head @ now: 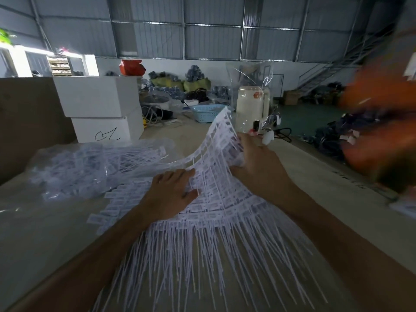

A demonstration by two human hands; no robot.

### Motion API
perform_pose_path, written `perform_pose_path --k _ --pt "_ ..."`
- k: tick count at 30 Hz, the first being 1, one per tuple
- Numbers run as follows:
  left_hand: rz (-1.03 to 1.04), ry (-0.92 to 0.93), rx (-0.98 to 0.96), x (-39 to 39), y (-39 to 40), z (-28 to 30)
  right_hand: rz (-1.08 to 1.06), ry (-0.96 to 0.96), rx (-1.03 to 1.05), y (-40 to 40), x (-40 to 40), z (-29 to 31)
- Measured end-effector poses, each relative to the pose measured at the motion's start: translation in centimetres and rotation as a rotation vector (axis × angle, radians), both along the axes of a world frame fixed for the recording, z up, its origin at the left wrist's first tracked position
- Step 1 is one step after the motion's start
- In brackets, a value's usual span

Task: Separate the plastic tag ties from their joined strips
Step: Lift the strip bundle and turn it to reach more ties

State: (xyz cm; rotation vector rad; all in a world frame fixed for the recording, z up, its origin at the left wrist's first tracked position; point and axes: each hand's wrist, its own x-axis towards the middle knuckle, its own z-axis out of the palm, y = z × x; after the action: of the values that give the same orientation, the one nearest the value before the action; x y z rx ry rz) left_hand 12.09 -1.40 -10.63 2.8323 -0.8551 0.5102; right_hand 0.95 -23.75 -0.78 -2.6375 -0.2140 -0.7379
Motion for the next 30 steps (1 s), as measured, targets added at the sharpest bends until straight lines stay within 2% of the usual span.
perform_pose_path --k 4,7,10,12,13,16,22,25,28,30 --pt "0.004 0.008 0.002 0.0 0.0 0.1 0.017 -0.062 -0.048 0.7 -0.4 0.1" --pt "0.007 -0.005 -0.025 -0.1 0.0 0.1 0.077 -0.102 -0.008 0.4 -0.5 -0.1" --pt "0.008 -0.018 -0.049 -0.5 0.0 0.2 0.043 -0.039 0.258 -2.5 0.9 -0.8" --pt "0.015 -0.035 -0.035 -0.7 -0.1 0.3 0.022 0.135 0.558 -5.1 1.9 -2.3" --pt "0.020 -0.050 -0.018 -0.7 -0.3 0.2 -0.006 0.230 0.608 -6.1 2.2 -3.4" --pt "0.023 -0.067 0.031 -0.3 -0.6 -0.2 -0.114 0.427 0.571 -8.0 3.0 -6.3" --pt "0.015 -0.056 0.070 -0.1 -0.6 -0.2 -0.233 0.384 0.621 -9.1 6.1 -6.3" --pt "-0.002 -0.021 0.038 -0.5 -0.5 0.1 -0.254 0.353 0.573 -9.5 7.9 -6.2" --pt "0.001 -0.013 0.018 -0.8 -0.5 0.5 -0.047 0.333 0.422 -8.4 8.5 -5.1" --pt "0.009 -0.053 0.001 -0.8 -0.5 0.7 0.122 0.404 0.175 -6.7 8.5 -4.6"
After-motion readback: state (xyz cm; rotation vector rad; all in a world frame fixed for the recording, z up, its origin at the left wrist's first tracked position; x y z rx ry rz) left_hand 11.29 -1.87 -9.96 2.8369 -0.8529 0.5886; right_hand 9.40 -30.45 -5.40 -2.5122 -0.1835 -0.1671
